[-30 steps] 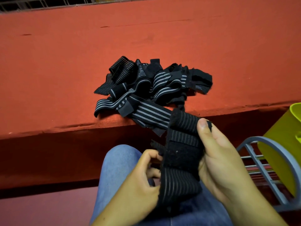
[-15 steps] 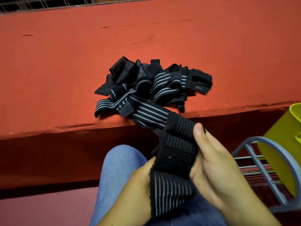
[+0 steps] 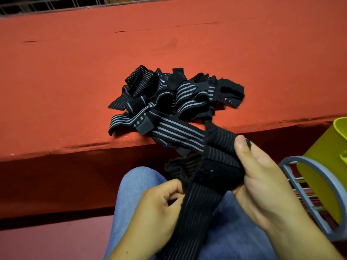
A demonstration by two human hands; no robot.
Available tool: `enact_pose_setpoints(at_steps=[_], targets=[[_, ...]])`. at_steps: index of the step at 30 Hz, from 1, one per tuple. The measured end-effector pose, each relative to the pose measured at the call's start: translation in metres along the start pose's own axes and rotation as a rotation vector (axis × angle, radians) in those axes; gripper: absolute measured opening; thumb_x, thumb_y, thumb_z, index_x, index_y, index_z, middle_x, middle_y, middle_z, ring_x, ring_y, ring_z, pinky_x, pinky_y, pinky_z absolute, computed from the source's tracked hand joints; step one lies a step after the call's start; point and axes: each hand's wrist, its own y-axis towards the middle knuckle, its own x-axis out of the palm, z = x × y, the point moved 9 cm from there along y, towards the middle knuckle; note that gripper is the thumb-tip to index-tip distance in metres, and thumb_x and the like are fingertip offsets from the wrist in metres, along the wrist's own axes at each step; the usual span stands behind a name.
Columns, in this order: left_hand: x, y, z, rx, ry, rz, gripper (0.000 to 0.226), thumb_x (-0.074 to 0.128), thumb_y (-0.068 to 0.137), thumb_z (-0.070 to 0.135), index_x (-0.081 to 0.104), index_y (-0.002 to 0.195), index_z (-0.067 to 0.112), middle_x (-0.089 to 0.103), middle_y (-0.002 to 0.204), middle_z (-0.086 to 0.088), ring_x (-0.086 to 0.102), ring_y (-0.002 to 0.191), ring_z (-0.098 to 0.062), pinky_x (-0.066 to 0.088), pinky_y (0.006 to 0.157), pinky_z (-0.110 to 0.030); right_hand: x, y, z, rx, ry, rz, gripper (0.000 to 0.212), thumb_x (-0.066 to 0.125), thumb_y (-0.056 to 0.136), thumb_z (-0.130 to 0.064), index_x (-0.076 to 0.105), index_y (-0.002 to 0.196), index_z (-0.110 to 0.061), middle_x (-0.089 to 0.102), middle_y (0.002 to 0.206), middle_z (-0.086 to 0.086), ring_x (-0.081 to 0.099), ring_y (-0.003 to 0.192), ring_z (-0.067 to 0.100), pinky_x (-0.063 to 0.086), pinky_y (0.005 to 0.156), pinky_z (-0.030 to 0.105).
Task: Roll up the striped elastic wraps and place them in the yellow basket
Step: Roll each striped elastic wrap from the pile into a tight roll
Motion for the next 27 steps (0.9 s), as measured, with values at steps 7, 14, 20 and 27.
enact_pose_setpoints(at_steps=[7,14,20,27], targets=[[-0.001,0.0,0.018,0.018,-0.007,-0.005,0.029,0.066,0.09,0.042,0.07,0.088,0.013,0.073,0.082,-0.012,0.064,0.073,-0.017,0.054,0.072,-0.053,-0.015,0.003,-0.004,-0.038,-0.012,0.132,0.041,0.047,0.1,-0.034,0.068,0.121,-0.005,0.079,0.109,0.015,0.076,0.099,0.022,0.063,0.079,0.03],[-0.004,-0.003,0.019,0.024,-0.001,-0.053,0.04,0.064,0.092,0.05,0.071,0.094,0.011,0.073,0.087,-0.012,0.066,0.078,-0.026,0.052,0.074,-0.055,-0.024,0.002,-0.004,-0.062,-0.029,0.204,0.041,0.047,0.104,-0.036,0.068,0.123,-0.008,0.078,0.113,0.014,0.076,0.107,0.028,0.063,0.09,0.041],[-0.008,-0.004,0.017,0.017,-0.002,-0.058,0.036,0.069,0.095,0.049,0.074,0.097,0.013,0.076,0.092,-0.006,0.069,0.087,-0.012,0.054,0.079,-0.037,-0.035,0.001,-0.005,-0.093,0.027,0.351,0.033,0.046,0.108,-0.038,0.069,0.11,-0.014,0.08,0.104,0.011,0.079,0.095,0.024,0.063,0.079,0.043],[-0.02,-0.011,-0.019,-0.228,-0.133,-0.133,0.033,0.056,0.094,0.03,0.07,0.121,0.016,0.079,0.107,0.002,0.073,0.097,-0.005,0.056,0.083,-0.02,-0.04,0.002,-0.032,-0.148,0.034,0.302,0.033,0.043,0.108,-0.034,0.068,0.113,-0.014,0.079,0.091,0.001,0.076,0.083,0.012,0.062,0.07,0.031]])
